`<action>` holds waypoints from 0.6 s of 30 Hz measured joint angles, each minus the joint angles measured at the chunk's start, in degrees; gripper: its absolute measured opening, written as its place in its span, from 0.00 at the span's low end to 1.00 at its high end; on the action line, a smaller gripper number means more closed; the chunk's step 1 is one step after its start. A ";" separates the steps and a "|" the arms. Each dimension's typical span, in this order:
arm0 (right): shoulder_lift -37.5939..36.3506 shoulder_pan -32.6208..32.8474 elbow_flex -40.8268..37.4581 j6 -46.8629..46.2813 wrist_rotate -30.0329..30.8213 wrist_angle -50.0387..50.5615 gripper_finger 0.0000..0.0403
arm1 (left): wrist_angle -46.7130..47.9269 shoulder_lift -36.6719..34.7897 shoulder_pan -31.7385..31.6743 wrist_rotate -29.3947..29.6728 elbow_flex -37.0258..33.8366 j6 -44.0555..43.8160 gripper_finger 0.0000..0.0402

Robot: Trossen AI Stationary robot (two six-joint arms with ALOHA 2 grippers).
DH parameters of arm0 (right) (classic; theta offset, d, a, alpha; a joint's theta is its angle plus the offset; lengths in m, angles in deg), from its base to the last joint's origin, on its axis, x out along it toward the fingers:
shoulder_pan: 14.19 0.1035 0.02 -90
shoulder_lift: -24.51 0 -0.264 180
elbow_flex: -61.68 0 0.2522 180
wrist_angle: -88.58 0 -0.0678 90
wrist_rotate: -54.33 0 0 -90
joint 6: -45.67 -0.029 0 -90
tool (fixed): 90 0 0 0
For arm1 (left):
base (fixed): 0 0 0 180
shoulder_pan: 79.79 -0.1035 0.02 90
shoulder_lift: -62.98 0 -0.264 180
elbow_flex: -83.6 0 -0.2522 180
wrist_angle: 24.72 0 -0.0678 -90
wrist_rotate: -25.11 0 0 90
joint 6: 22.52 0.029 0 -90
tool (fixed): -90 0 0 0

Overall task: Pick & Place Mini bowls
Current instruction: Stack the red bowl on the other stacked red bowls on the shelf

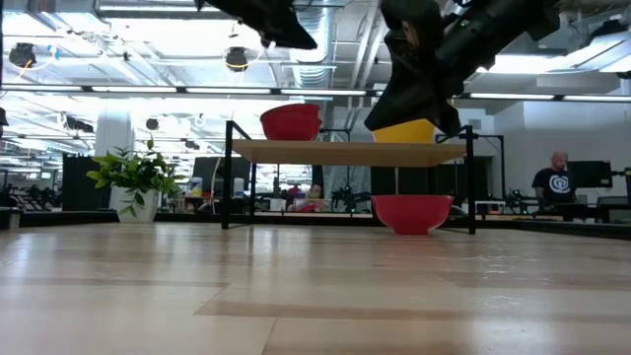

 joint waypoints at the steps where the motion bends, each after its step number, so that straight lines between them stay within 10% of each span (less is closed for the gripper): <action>1: 0.00 0.00 0.00 -0.43 0.73 0.02 0.00 | -1.04 0.75 0.00 1.46 -0.06 -1.38 0.16; 18: 0.00 0.39 0.00 -2.23 4.11 0.15 0.00 | -4.58 10.23 -0.67 2.78 -0.09 -2.68 0.05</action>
